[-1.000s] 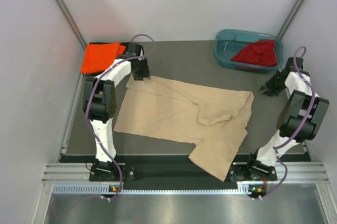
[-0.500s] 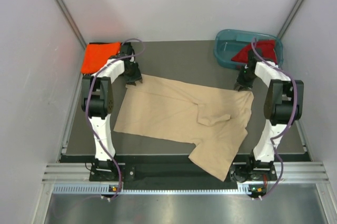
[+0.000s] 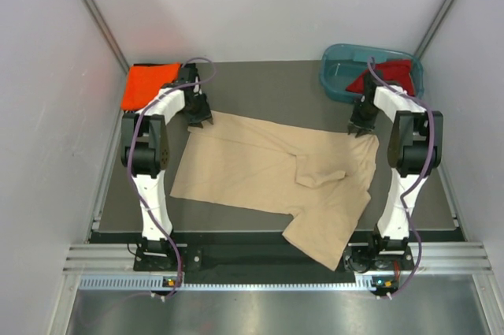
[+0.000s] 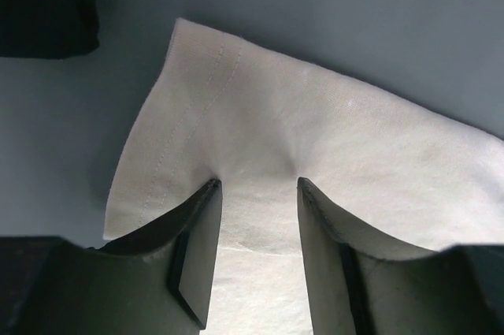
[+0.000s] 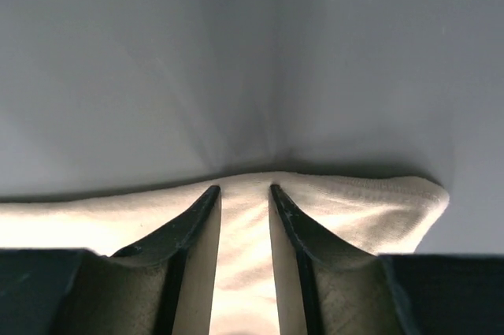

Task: Fold and stack the t-shirts
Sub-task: Fold the tshirt

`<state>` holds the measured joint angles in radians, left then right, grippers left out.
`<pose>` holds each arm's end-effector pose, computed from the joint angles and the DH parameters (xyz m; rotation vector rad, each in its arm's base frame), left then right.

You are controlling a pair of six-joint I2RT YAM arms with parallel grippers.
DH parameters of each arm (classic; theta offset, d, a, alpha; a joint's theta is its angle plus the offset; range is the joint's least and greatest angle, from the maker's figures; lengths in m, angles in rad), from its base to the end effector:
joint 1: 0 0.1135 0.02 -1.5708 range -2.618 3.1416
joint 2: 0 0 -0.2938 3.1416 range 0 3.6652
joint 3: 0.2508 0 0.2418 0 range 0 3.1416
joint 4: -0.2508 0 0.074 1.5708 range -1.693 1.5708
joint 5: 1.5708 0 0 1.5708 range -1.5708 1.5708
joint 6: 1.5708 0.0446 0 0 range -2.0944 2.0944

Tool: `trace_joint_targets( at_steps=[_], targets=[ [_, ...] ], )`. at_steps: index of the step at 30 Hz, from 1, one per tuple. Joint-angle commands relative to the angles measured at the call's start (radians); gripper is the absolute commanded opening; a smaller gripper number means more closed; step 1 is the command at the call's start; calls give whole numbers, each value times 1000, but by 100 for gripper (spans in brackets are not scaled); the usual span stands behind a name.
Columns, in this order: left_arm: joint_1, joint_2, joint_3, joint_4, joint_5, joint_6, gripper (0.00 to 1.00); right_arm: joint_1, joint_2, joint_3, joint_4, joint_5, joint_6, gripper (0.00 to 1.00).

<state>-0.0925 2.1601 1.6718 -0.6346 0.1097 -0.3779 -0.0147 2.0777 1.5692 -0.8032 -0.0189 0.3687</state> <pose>0.4671 -0.0482 0.1942 -0.3527 2.6940 -0.2893 0.4268 -0.0054 0.1941 0.5468 2.8362 0.0931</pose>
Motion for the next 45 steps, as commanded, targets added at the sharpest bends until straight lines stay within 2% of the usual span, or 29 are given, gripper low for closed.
trace_joint_targets(
  at_steps=[1, 4, 8, 11, 13, 16, 17, 18, 23, 27, 34, 38, 45],
  targets=[
    [14, -12, -6, -33, 19, 43, 49, 7, 18, 87, 47, 60, -43, 33],
    [10, -89, -23, -30, 31, 45, 51, 42, -50, 130, -28, 63, -57, 37],
    [-18, -212, -76, -34, 31, 43, 51, 70, -201, 86, -100, 63, -79, 46],
    [-61, -330, -158, -28, 38, 36, 51, 102, -352, -35, -122, 22, -80, 51],
    [-94, -422, -233, -17, 50, 30, 51, 124, -467, -156, -108, -61, -76, 53],
    [-231, -531, -334, 35, 113, 2, 51, 160, -625, -326, -68, -151, -74, 54],
    [-266, -555, -360, 65, 172, -22, 51, 171, -661, -372, -54, -177, -74, 53],
    [-304, -595, -418, 140, 204, -36, 52, 189, -727, -456, -42, -226, -71, 53],
    [-547, -585, -523, 361, 346, -169, 53, 208, -882, -696, 56, -352, -65, 53],
    [-647, -447, -460, 382, 369, -171, 52, 213, -926, -845, 119, -378, -45, 53],
    [-708, -267, -354, 342, 383, -185, 49, 210, -852, -838, 176, -288, 19, 50],
    [-708, -250, -337, 326, 364, -194, 45, 211, -796, -833, 251, -274, 13, 49],
    [-707, -315, -333, 240, 291, -159, 45, 205, -634, -691, 315, -276, -30, 48]
  ],
)
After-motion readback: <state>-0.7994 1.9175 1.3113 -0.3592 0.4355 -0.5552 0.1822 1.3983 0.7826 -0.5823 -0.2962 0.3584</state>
